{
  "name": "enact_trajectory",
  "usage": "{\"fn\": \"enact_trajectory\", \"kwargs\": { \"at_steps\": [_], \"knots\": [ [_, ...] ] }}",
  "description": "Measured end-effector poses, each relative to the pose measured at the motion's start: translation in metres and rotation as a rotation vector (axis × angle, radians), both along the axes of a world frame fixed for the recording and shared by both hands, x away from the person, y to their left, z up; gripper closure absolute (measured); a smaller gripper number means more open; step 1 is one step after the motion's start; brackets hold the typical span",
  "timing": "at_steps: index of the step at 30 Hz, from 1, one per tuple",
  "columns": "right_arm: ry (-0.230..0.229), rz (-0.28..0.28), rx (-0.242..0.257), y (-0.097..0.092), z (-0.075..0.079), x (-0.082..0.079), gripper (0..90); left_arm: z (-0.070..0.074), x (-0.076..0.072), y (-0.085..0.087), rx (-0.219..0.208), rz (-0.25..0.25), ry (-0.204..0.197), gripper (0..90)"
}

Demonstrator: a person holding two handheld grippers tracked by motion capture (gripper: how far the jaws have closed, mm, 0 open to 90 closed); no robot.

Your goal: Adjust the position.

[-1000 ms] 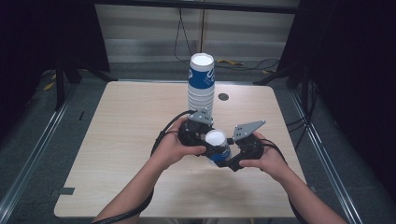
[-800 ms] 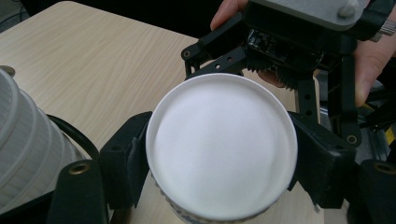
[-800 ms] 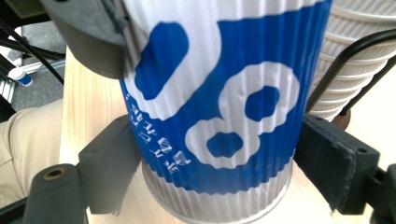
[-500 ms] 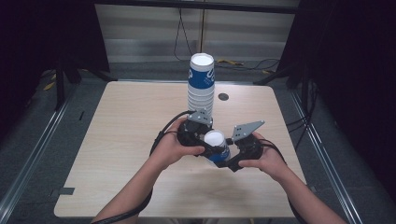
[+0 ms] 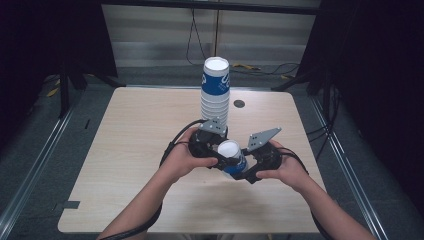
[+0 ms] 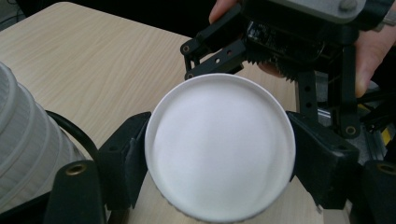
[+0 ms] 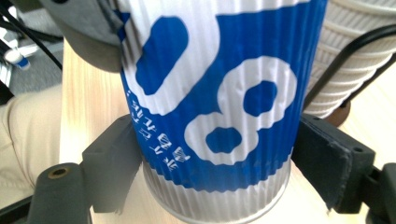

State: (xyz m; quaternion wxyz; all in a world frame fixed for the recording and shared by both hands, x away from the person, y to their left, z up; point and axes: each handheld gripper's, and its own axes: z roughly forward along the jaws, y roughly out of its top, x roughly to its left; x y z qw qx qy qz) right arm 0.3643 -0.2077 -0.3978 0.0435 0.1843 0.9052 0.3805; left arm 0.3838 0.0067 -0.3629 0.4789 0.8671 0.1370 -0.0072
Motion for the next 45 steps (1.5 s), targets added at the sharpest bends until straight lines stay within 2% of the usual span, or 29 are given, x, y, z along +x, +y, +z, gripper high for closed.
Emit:
{"fn": "enact_trajectory", "kwargs": {
  "at_steps": [6, 11, 14, 17, 20, 30, 41, 44, 45],
  "knots": [
    [0.004, 0.02, -0.075, -0.001, 0.003, 0.002, 19.1, -0.003, 0.001, 0.004, 0.016, 0.006, 0.013, 21.3],
    [0.01, 0.033, -0.116, 0.001, 0.005, 0.005, 19.0, -0.003, 0.001, 0.005, 0.028, 0.002, 0.013, 19.3],
    [0.013, 0.045, -0.165, 0.002, 0.005, 0.005, 19.1, -0.002, 0.0, 0.005, 0.045, -0.004, 0.003, 19.3],
    [0.028, 0.043, -0.177, 0.003, 0.005, 0.005, 19.0, -0.002, -0.001, 0.004, 0.052, -0.017, 0.005, 19.3],
    [0.019, 0.059, -0.203, 0.005, 0.006, 0.006, 19.1, -0.002, -0.002, 0.003, 0.072, -0.028, 0.0, 19.3],
    [0.035, 0.085, -0.251, 0.005, 0.005, 0.006, 19.0, -0.003, -0.001, 0.0, 0.119, -0.051, -0.01, 19.3],
    [0.031, 0.118, -0.285, 0.006, 0.003, 0.005, 19.0, -0.005, -0.002, -0.005, 0.134, -0.071, 0.005, 19.6],
    [0.032, 0.128, -0.305, 0.008, 0.002, 0.004, 19.0, -0.006, -0.001, -0.005, 0.155, -0.087, -0.002, 19.8],
    [0.031, 0.133, -0.308, 0.008, 0.002, 0.004, 18.9, -0.007, -0.002, -0.006, 0.149, -0.086, 0.005, 20.1]
  ]
}}
